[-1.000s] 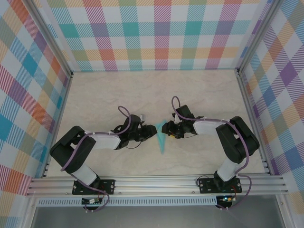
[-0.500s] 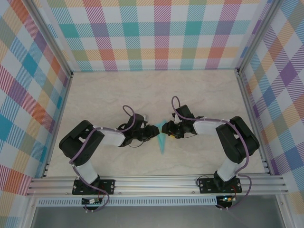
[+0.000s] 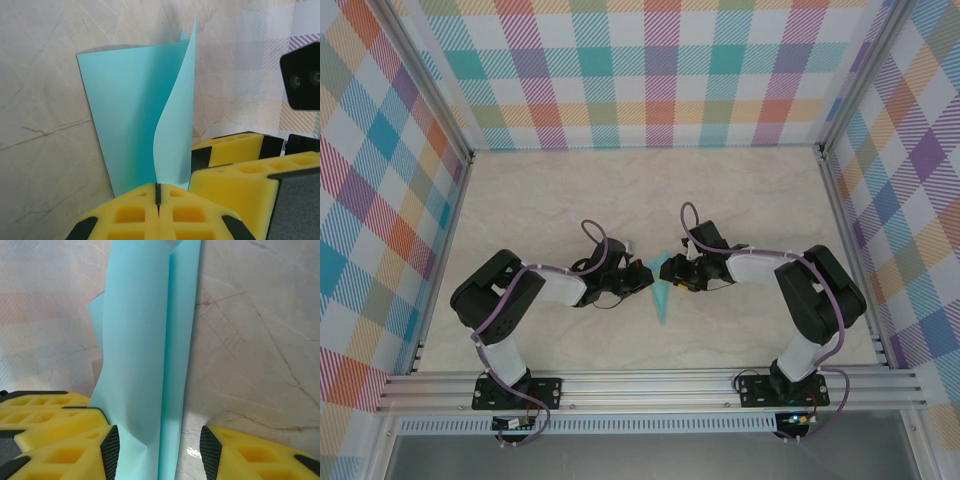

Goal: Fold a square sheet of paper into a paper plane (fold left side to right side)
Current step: Fold the wing for the fifth time at the center of the table.

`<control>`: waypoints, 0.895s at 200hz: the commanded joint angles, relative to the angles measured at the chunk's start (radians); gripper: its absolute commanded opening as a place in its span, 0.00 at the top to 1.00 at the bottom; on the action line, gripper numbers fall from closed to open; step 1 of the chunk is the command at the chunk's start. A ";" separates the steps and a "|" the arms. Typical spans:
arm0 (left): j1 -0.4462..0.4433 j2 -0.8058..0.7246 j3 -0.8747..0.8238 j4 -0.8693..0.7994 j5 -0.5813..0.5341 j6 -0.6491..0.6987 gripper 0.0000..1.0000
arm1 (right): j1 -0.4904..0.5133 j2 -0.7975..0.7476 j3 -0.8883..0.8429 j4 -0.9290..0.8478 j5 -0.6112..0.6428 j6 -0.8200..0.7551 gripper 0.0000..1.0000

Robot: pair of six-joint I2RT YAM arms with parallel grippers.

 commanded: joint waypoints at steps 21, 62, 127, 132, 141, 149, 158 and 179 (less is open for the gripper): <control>0.027 0.025 0.040 -0.035 -0.002 0.070 1.00 | 0.009 -0.078 -0.001 -0.095 0.090 -0.050 0.47; 0.029 0.053 0.063 -0.032 0.026 0.096 1.00 | 0.007 -0.187 -0.004 -0.173 0.164 -0.078 0.42; 0.029 0.081 0.089 -0.053 0.030 0.120 1.00 | -0.017 -0.225 -0.024 -0.143 0.098 -0.071 0.54; 0.029 0.084 0.090 -0.054 0.029 0.121 1.00 | -0.019 -0.225 -0.024 -0.137 0.092 -0.069 0.54; 0.029 0.090 0.093 -0.054 0.031 0.124 1.00 | -0.022 -0.224 -0.025 -0.129 0.081 -0.068 0.55; 0.029 0.096 0.096 -0.055 0.031 0.124 1.00 | -0.024 -0.221 -0.026 -0.118 0.066 -0.068 0.55; 0.029 0.101 0.098 -0.055 0.031 0.125 1.00 | -0.030 -0.215 -0.028 -0.101 0.048 -0.061 0.57; 0.029 0.108 0.102 -0.060 0.030 0.129 1.00 | -0.040 -0.195 -0.029 -0.036 -0.004 -0.037 0.65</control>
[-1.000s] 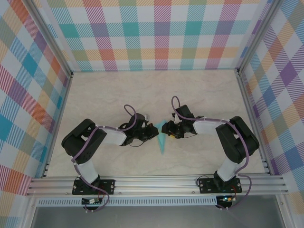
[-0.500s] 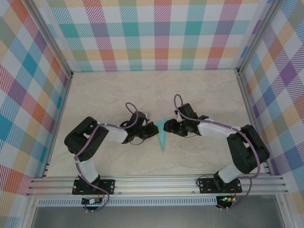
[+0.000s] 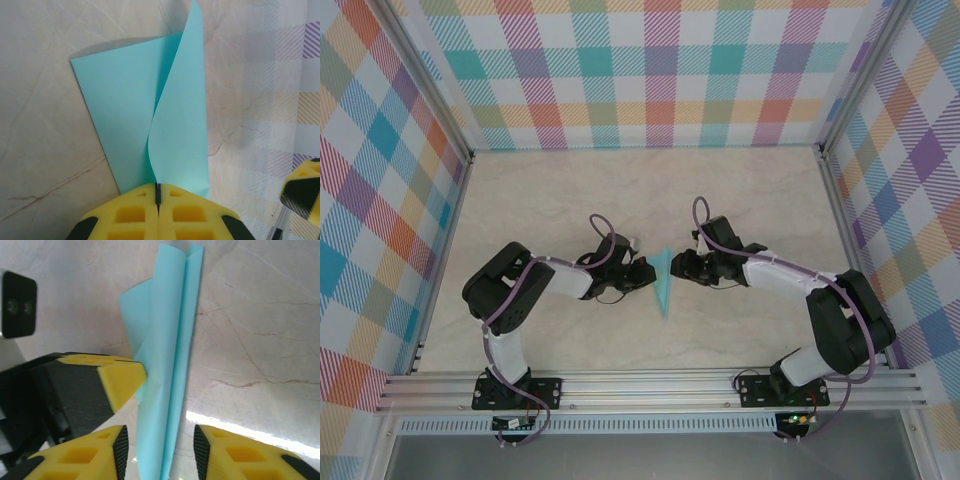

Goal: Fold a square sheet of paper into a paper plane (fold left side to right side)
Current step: Fold the wing for the fifth time at the center of the table.

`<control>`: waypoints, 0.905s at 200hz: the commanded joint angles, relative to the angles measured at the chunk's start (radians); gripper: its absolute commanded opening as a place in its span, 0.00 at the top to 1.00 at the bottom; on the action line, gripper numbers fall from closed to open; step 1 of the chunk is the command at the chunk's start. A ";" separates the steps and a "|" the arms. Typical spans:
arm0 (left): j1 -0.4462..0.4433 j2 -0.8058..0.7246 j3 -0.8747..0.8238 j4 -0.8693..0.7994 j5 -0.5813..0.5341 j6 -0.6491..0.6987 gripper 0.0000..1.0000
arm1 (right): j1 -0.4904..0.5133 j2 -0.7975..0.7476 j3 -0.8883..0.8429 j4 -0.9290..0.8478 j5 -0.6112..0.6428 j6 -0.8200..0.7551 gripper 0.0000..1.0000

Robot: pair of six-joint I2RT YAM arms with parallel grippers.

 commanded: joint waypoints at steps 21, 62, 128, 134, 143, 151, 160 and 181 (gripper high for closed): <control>0.014 0.021 0.023 -0.036 -0.001 0.033 1.00 | -0.014 0.051 0.008 0.140 -0.122 0.047 0.75; 0.014 0.020 0.027 -0.052 -0.002 0.046 1.00 | -0.014 0.154 0.096 0.152 -0.134 0.048 0.79; 0.014 0.011 0.034 -0.084 -0.019 0.066 1.00 | -0.011 0.295 0.204 0.132 -0.156 0.042 0.80; 0.014 0.011 0.034 -0.087 -0.020 0.067 1.00 | -0.011 0.305 0.214 0.130 -0.161 0.040 0.80; 0.014 0.010 0.036 -0.091 -0.023 0.069 1.00 | -0.011 0.318 0.225 0.122 -0.162 0.034 0.80; 0.014 0.007 0.037 -0.097 -0.026 0.072 1.00 | -0.009 0.331 0.236 0.112 -0.163 0.027 0.80; 0.014 0.007 0.036 -0.100 -0.030 0.074 1.00 | -0.009 0.341 0.245 0.097 -0.157 0.022 0.80; 0.014 0.002 0.037 -0.114 -0.039 0.080 1.00 | -0.009 0.357 0.255 0.076 -0.143 0.006 0.80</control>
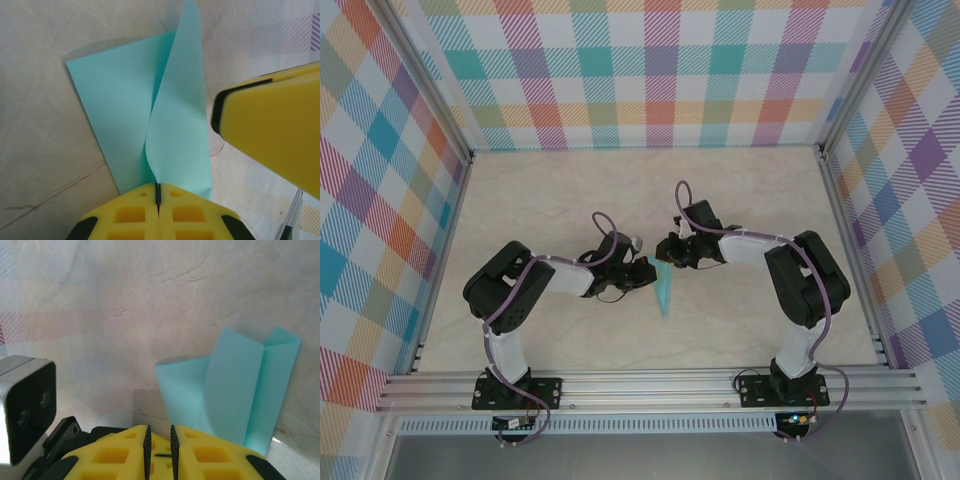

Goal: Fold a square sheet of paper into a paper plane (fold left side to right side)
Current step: Fold the wing for the fifth time at the center of the table.

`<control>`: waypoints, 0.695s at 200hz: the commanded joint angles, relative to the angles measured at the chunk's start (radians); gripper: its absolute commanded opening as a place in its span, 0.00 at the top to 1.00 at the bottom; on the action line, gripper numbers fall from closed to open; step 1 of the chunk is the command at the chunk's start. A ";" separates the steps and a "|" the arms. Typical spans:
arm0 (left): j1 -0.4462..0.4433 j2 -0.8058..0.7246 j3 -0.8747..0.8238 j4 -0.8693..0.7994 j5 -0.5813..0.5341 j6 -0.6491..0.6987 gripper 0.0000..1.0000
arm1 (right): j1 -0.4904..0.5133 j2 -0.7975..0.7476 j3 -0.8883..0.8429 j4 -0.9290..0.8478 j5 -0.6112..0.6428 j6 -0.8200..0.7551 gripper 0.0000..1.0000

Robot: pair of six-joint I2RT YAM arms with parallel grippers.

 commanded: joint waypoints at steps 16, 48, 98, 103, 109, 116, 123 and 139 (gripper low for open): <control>0.013 0.000 0.012 -0.071 -0.039 0.033 1.00 | 0.003 0.027 0.035 -0.065 0.010 -0.049 0.80; 0.013 0.003 0.013 -0.075 -0.041 0.036 1.00 | 0.004 0.043 0.048 -0.100 0.027 -0.074 0.80; 0.013 0.013 0.017 -0.076 -0.034 0.038 1.00 | 0.004 0.047 0.054 -0.142 0.069 -0.103 0.80; 0.013 0.015 0.019 -0.076 -0.032 0.038 1.00 | 0.004 0.046 0.054 -0.143 0.071 -0.103 0.80; 0.013 0.017 0.019 -0.075 -0.032 0.037 1.00 | 0.004 0.046 0.054 -0.146 0.074 -0.105 0.80; 0.013 0.019 0.021 -0.074 -0.031 0.037 1.00 | 0.004 0.048 0.053 -0.147 0.076 -0.106 0.80; 0.013 0.021 0.021 -0.073 -0.030 0.037 1.00 | 0.004 0.047 0.053 -0.147 0.077 -0.105 0.80; 0.013 0.023 0.020 -0.073 -0.034 0.037 1.00 | 0.004 0.051 0.050 -0.148 0.079 -0.107 0.80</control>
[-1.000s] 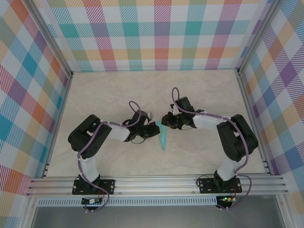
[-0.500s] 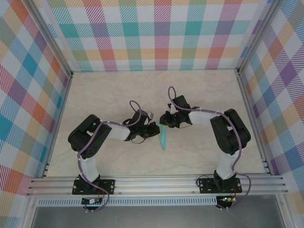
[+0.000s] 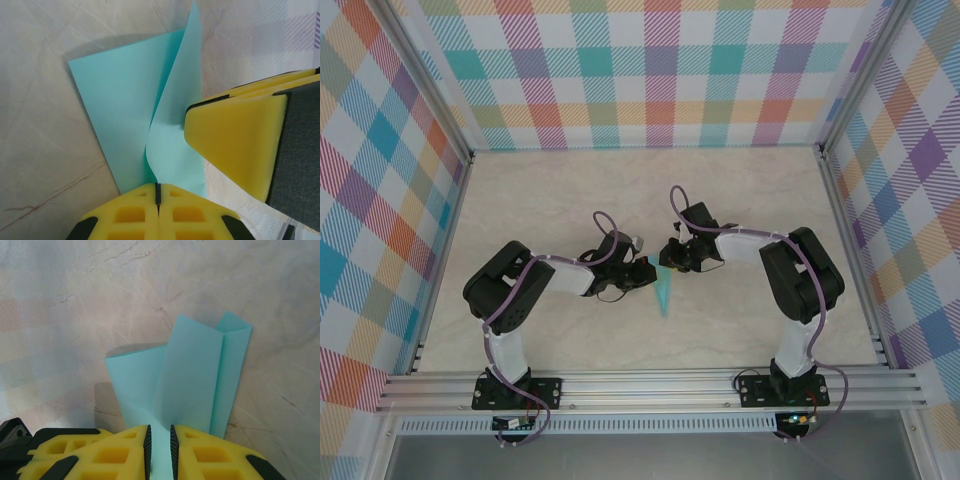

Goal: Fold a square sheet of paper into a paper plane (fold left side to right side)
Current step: Fold the wing for the fifth time at the center of the table.

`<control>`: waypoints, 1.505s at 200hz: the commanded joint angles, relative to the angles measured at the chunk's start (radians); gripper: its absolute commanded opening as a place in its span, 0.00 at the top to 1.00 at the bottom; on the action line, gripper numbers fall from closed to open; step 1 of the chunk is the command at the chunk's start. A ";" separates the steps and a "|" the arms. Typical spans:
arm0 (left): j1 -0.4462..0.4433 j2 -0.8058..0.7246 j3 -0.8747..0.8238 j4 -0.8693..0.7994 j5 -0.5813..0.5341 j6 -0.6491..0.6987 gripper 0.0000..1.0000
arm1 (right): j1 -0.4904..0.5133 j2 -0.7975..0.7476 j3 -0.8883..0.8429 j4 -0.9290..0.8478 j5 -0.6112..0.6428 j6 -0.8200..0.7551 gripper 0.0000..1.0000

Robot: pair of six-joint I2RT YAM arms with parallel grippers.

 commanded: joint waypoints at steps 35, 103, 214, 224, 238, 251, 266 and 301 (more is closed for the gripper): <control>0.013 0.021 0.007 -0.050 -0.038 0.026 1.00 | 0.004 0.019 0.013 -0.049 0.045 -0.034 0.80; 0.015 -0.030 -0.005 -0.067 -0.041 0.028 0.98 | 0.004 0.031 -0.048 -0.081 0.108 -0.003 0.82; -0.041 -0.330 -0.110 -0.136 0.018 0.027 0.74 | 0.004 0.023 -0.081 -0.067 0.127 0.003 0.82; -0.069 -0.342 -0.108 -0.130 0.032 0.015 0.75 | 0.004 0.021 -0.084 -0.066 0.127 0.003 0.82; -0.105 -0.351 -0.104 -0.117 0.047 -0.002 0.76 | 0.004 0.018 -0.086 -0.065 0.129 0.002 0.82; -0.133 -0.344 -0.093 -0.109 0.055 -0.013 0.76 | 0.004 0.019 -0.087 -0.063 0.129 0.001 0.82; -0.157 -0.319 -0.074 -0.109 0.056 -0.016 0.76 | 0.004 0.020 -0.086 -0.063 0.129 0.002 0.82; -0.168 -0.238 -0.049 -0.085 0.039 -0.029 0.76 | 0.004 0.023 -0.083 -0.068 0.129 -0.002 0.82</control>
